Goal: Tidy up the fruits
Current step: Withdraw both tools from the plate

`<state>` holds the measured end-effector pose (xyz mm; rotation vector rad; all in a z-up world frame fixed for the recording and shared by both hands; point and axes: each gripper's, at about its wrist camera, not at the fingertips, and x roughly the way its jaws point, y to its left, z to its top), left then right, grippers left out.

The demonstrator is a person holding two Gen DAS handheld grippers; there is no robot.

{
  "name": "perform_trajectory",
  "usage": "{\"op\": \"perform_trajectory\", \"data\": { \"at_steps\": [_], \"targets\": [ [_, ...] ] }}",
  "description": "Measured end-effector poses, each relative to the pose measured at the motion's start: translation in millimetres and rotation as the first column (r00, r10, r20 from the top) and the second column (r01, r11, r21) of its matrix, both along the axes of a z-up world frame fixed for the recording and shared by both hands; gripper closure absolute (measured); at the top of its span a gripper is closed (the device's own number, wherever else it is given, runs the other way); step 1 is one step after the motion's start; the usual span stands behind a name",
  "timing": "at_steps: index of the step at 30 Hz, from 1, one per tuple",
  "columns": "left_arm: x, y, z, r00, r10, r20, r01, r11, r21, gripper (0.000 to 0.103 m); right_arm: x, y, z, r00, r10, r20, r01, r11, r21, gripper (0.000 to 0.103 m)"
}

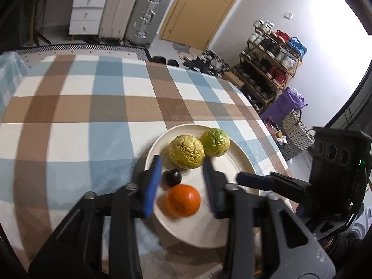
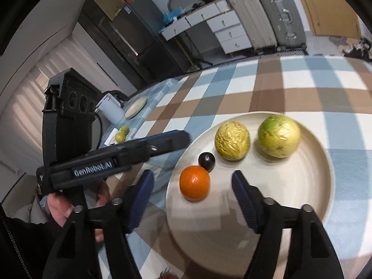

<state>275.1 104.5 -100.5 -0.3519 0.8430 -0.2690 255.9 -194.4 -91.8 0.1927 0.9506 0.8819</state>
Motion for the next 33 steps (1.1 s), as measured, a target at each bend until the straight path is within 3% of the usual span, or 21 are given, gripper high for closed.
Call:
{"op": "perform_trajectory", "data": {
  "at_steps": [1,6,10,15,20,27,33],
  "targets": [
    [-5.1,0.9,3.6,1.000,0.006,0.008,-0.006,1.000,0.004,0.052,-5.2,-4.7,4.0,1.000,-0.009,0.013,0.009,1.000,-0.002,0.027],
    [-43.8,-2.8,28.8,0.997,0.041,0.058,-0.044,0.998,0.048,0.039,-31.8,-31.9,21.8,0.996,-0.063,0.067,0.063,0.998,0.002,0.017],
    [-82.4,-15.3,50.8,0.992,0.063,0.111,-0.074,0.992,0.104,0.021,-55.7,-57.0,35.6,0.986,-0.127,0.107,0.126,0.992,0.011,0.009],
    [-125.2,-34.7,73.0,0.984,0.081,0.161,-0.110,0.978,0.176,0.017,-88.5,-85.5,56.4,0.966,-0.197,0.171,0.187,0.980,0.068,0.003],
    [-160.9,-49.7,86.5,0.976,0.111,0.190,-0.147,0.971,0.189,0.001,-118.6,-99.6,72.5,0.948,-0.222,0.228,0.203,0.974,0.104,0.001],
    [-205.1,-69.3,91.0,0.976,0.102,0.191,-0.142,0.967,0.211,0.001,-155.1,-110.2,78.1,0.943,-0.226,0.246,0.200,0.972,0.125,0.000],
    [-234.8,-81.1,70.6,0.983,0.110,0.149,-0.142,0.964,0.226,0.001,-189.4,-112.4,73.5,0.926,-0.227,0.303,0.215,0.974,0.074,0.000]
  ]
}}
